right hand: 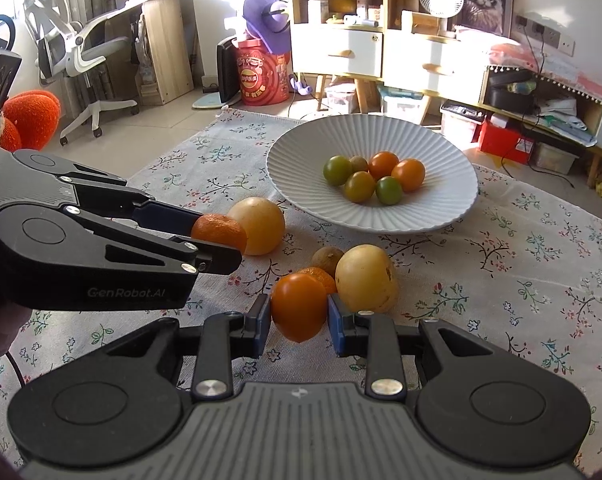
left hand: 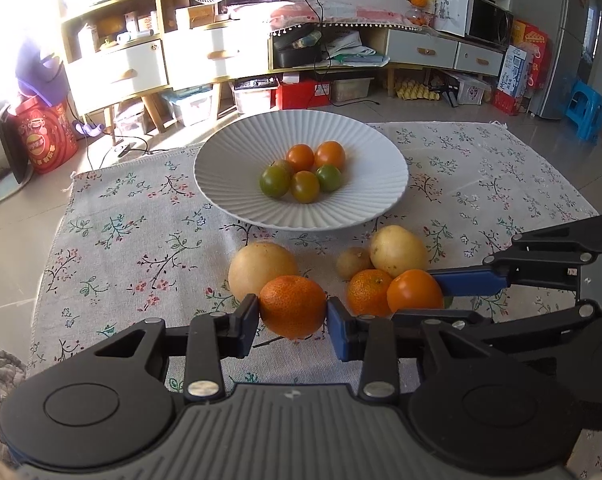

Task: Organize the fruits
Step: 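Lift both held fruits and carry them over the white bowl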

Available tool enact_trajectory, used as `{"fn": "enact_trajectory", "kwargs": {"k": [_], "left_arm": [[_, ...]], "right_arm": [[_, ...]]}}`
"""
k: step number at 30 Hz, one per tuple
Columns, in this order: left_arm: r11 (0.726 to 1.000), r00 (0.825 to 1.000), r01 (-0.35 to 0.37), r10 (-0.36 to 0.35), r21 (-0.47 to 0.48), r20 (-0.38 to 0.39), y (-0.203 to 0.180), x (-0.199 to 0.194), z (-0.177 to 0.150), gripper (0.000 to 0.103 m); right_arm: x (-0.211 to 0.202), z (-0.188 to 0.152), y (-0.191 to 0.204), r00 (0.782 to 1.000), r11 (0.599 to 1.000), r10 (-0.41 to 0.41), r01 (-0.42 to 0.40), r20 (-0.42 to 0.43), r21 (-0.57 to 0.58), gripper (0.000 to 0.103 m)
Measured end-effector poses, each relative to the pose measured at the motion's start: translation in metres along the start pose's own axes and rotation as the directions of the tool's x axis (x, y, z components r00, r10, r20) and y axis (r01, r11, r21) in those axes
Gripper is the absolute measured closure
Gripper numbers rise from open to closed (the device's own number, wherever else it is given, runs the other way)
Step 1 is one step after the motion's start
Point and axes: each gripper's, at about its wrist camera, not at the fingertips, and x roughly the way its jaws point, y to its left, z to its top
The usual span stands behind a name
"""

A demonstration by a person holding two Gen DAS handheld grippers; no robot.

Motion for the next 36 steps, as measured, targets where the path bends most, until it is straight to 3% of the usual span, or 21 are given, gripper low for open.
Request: {"fn": "enact_trajectory", "kwargs": {"k": [18,25,36], "left_arm": [[1.0,0.996,-0.031,0.031,-0.007,0.083,0.0,0.0,0.031,0.089],[0.998,0.995,-0.062,0.06,0.021,0.085,0.004,0.032,0.06,0.089],[0.998,0.996,-0.059,0.06,-0.03,0.066,0.019,0.084,0.094,0.089]], "right_arm": [[-0.005,0.029,-0.043,0.994,0.997,-0.063,0.059,0.093,0.051,0.076],[0.015,0.042,-0.062,0.994,0.997,-0.069,0.065,0.089,0.052,0.076],[0.043,0.055,-0.077,0.993,0.997,-0.067,0.064,0.092,0.035,0.076]]}}
